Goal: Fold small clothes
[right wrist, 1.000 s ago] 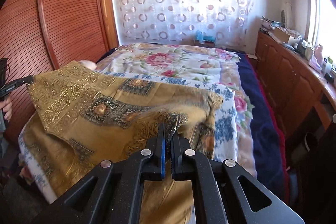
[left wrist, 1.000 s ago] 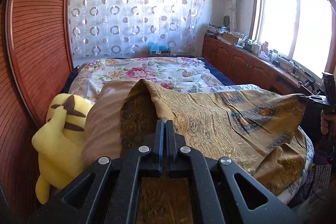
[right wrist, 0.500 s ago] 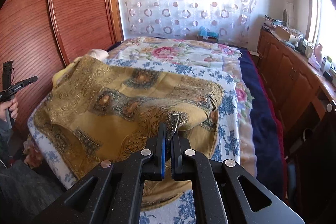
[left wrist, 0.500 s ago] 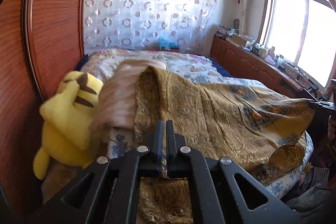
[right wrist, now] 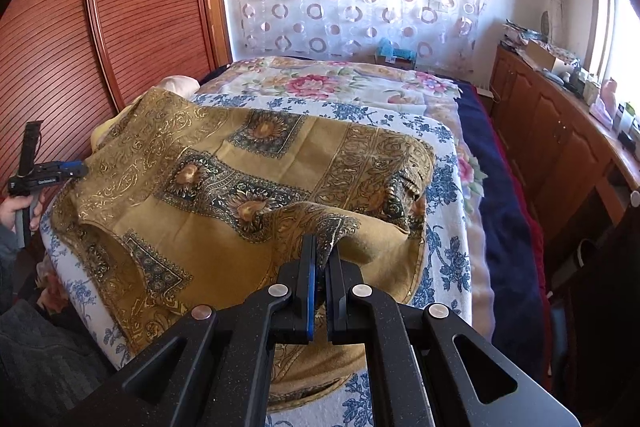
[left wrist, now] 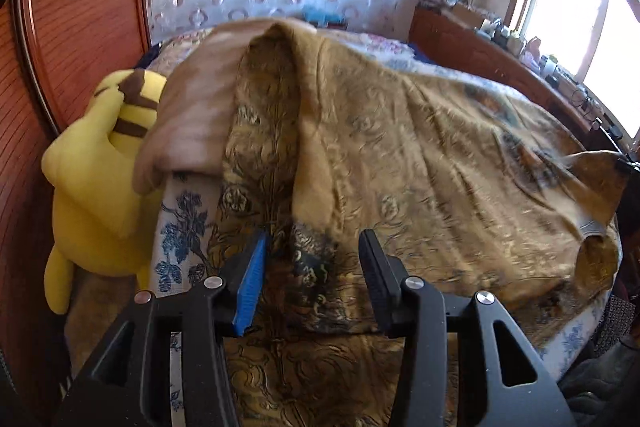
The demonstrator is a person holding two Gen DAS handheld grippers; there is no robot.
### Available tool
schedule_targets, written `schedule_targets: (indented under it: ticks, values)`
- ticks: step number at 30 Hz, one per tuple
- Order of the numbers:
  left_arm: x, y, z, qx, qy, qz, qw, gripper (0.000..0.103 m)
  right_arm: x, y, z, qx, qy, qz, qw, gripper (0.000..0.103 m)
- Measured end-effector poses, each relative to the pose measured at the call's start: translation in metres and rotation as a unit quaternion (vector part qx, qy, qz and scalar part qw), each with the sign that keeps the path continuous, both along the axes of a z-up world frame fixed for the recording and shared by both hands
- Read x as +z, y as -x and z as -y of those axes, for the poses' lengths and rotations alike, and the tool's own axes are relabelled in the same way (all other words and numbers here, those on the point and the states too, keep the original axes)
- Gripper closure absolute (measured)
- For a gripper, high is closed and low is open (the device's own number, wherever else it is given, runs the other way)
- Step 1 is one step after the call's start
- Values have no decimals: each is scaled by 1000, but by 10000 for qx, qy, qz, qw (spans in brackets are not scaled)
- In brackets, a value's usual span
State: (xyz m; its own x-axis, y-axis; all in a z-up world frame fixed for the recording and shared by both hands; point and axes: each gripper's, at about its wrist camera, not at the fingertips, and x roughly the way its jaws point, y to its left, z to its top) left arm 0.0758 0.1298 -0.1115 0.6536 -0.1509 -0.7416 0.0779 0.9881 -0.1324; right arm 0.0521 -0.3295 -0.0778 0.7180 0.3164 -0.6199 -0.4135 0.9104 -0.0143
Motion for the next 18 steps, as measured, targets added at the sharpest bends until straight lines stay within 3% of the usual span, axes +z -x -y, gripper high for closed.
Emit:
schedule_targets:
  ticks: [2, 4, 8, 13, 18]
  values:
    - [-3, -1, 0, -146, 124, -46, 9998, 66, -1, 1, -1, 9, 14, 8, 10000, 100]
    - [-3, 2, 2, -259, 141, -11, 9996, 98, -1, 2, 1, 5, 19, 9, 10000, 100]
    - [16, 15, 2, -271, 128, 361, 9989, 100, -2, 4, 4, 4, -23, -3, 10000, 100]
    - [55, 44, -9, -226, 379, 831, 9956, 100, 7, 16, 6, 62, -97, 35, 9999, 100]
    - [64, 59, -15, -131, 342, 874, 9955, 100, 11, 38, 8, 144, -157, -28, 9998, 100]
